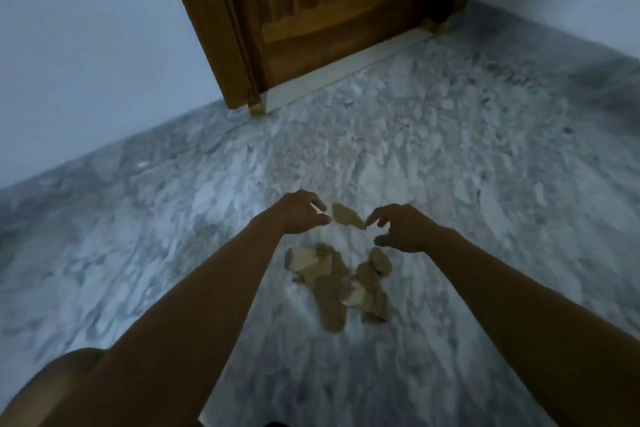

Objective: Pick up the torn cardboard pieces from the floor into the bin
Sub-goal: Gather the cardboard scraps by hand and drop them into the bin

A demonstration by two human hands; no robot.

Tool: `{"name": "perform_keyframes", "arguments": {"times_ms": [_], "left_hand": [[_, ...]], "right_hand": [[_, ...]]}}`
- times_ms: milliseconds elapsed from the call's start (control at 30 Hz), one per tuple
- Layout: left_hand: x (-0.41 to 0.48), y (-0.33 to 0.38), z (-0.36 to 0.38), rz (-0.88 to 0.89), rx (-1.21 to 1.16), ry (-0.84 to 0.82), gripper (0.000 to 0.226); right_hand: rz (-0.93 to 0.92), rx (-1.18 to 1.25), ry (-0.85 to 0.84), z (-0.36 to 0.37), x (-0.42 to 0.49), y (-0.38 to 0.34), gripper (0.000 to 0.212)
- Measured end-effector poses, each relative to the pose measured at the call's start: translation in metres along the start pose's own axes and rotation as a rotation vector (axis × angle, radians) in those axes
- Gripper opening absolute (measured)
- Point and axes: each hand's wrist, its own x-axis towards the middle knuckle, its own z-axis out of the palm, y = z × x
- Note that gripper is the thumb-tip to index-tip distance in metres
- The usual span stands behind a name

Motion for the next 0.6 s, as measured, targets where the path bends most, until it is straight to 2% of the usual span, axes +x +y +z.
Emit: {"name": "perform_keyframes", "arguments": {"times_ms": [100, 167, 233, 300, 400, 500, 600], "left_hand": [[0.022, -0.034, 0.022, -0.011, 0.057, -0.072, 0.044], [0.036, -0.051, 0.041, 0.010, 0.108, -0.079, 0.047], [0.049, -0.065, 0.063, 0.054, 0.161, -0.048, 0.048], [0.064, -0.078, 0.085, 0.100, 0.238, -0.024, 0.049], [0.084, -0.098, 0.113, 0.183, 0.333, 0.040, 0.037], [0.092, -0.115, 0.125, 0.257, 0.307, 0.182, 0.021], [0.092, -0.115, 0.124, 0.344, 0.244, 0.377, 0.015]], "right_hand": [[0.057, -0.023, -0.038, 0.024, 0.027, -0.004, 0.045], [0.095, -0.041, 0.000, 0.035, 0.047, -0.005, 0.052], [0.115, -0.051, 0.049, 0.045, 0.075, -0.006, 0.060], [0.120, -0.054, 0.090, 0.055, 0.109, -0.007, 0.058], [0.093, -0.127, 0.081, 0.080, 0.148, -0.005, 0.064], [0.140, -0.170, 0.213, 0.107, 0.165, 0.004, 0.041], [0.155, 0.079, 0.334, 0.109, 0.170, 0.012, 0.026]]}}
